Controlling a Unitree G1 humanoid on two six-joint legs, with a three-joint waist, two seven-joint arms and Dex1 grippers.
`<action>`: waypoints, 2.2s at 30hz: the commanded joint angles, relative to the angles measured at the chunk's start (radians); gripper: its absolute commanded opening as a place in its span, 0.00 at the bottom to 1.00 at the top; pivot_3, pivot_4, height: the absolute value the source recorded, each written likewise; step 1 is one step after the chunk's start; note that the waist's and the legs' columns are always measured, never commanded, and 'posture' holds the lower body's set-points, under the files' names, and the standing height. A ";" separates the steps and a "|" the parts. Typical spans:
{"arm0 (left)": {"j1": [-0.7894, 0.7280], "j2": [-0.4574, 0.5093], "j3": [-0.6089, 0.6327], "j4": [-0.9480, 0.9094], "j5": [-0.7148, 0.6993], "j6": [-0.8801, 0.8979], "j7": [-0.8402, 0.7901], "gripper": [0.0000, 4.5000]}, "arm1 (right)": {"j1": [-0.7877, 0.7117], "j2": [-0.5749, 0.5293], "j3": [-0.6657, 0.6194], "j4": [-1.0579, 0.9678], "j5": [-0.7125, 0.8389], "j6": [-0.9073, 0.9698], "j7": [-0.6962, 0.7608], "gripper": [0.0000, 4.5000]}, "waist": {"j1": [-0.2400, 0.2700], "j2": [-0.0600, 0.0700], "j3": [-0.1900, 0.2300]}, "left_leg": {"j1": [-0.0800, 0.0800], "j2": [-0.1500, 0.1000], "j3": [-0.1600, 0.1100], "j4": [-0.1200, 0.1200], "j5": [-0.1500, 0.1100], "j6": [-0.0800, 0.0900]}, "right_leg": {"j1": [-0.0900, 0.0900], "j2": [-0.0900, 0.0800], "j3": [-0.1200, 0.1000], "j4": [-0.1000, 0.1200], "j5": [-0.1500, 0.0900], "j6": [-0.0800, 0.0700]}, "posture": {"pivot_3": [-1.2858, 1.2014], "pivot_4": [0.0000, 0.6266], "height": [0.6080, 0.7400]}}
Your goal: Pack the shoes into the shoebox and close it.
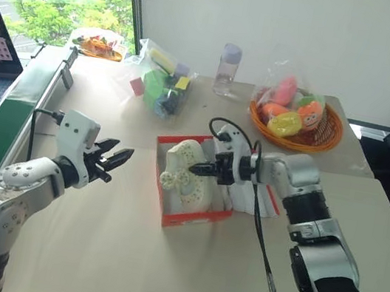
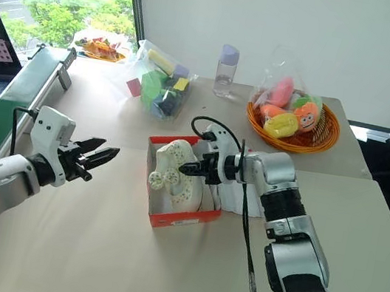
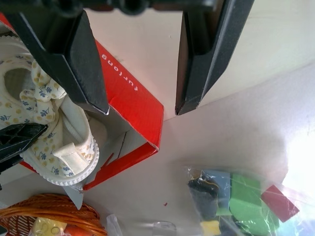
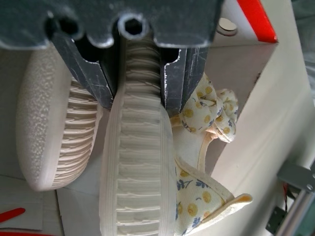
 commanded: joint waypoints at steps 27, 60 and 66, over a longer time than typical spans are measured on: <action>-0.006 -0.004 -0.045 -0.060 0.028 -0.023 0.025 0.50 | 0.030 0.161 0.215 0.218 -0.494 -0.277 -0.065 0.71 | 0.003 -0.001 -0.031 | 0.031 0.007 -0.005 -0.006 -0.006 -0.010 | 0.022 -0.004 0.000 -0.010 -0.008 -0.003 | 0.52 0.24 1.00; -0.232 0.117 -0.322 0.136 0.097 -0.101 -0.374 0.50 | 0.387 -0.416 -0.554 -0.825 0.155 0.227 0.167 0.38 | 0.031 0.005 -0.013 | -0.004 -0.002 0.002 -0.005 -0.003 0.004 | 0.000 -0.004 -0.003 -0.013 -0.003 0.003 | 0.52 0.24 1.00; -0.317 0.121 -0.345 0.239 0.118 -0.115 -0.454 0.50 | 0.747 -0.485 -0.665 -0.972 0.230 0.252 0.138 0.00 | 0.036 0.004 -0.013 | -0.003 -0.002 0.002 -0.004 -0.004 0.005 | 0.001 -0.005 -0.003 -0.014 -0.004 0.003 | 0.52 0.24 1.00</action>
